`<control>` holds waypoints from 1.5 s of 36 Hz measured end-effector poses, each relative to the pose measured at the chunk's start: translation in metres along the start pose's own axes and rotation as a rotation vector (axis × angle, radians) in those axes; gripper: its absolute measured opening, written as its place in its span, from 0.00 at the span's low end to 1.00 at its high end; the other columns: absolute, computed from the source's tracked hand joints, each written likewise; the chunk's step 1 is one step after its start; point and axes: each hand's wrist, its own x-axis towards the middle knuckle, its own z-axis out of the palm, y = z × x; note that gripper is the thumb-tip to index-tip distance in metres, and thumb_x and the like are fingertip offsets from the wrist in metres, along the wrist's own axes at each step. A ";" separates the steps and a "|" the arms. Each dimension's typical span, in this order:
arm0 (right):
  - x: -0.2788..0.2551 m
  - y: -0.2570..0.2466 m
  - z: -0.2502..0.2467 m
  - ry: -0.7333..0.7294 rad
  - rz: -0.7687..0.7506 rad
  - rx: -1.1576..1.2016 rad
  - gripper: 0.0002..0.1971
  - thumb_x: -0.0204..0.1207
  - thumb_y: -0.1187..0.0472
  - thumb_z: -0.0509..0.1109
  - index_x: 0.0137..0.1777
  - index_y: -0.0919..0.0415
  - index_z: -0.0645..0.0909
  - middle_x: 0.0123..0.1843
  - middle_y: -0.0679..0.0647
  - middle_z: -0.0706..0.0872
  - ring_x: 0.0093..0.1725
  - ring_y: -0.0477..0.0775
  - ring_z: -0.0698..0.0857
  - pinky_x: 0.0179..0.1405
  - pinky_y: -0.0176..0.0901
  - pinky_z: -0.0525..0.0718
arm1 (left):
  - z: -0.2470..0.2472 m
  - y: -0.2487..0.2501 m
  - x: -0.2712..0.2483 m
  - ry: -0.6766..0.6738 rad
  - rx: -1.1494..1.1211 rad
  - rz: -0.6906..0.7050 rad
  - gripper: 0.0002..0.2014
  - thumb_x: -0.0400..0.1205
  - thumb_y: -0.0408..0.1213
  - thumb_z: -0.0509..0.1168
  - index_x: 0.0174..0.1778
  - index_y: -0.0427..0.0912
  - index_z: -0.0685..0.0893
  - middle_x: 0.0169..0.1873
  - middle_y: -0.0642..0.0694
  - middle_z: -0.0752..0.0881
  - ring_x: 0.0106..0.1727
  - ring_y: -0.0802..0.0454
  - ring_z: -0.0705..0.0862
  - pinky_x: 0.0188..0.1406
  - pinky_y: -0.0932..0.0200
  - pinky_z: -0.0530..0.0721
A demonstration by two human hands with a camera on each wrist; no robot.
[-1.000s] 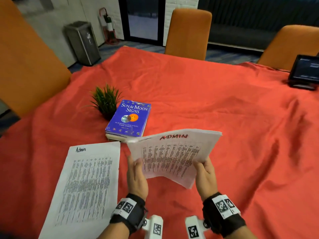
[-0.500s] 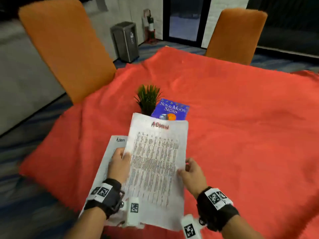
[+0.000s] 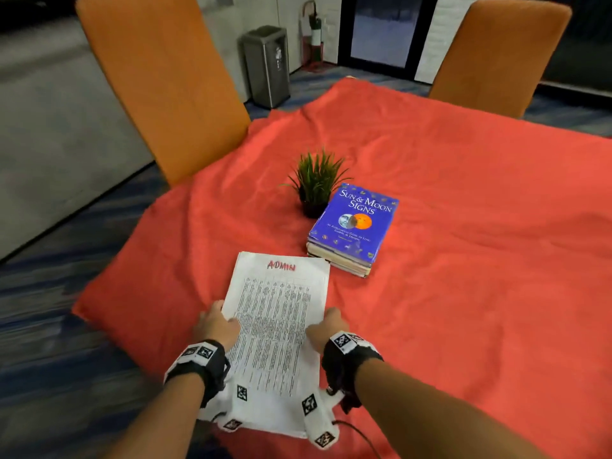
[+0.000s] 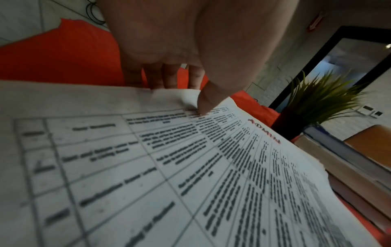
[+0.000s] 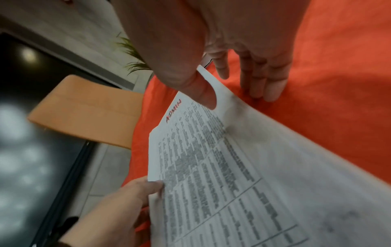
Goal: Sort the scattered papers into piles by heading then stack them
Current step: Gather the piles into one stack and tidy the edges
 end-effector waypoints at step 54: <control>-0.161 0.110 -0.234 0.753 -0.848 0.797 0.24 0.67 0.84 0.61 0.37 0.53 0.85 0.34 0.35 0.88 0.37 0.31 0.82 0.40 0.25 0.80 | 0.011 0.205 -0.233 -0.274 -1.049 0.907 0.20 0.73 0.28 0.60 0.61 0.28 0.80 0.52 0.46 0.88 0.54 0.57 0.84 0.58 0.62 0.81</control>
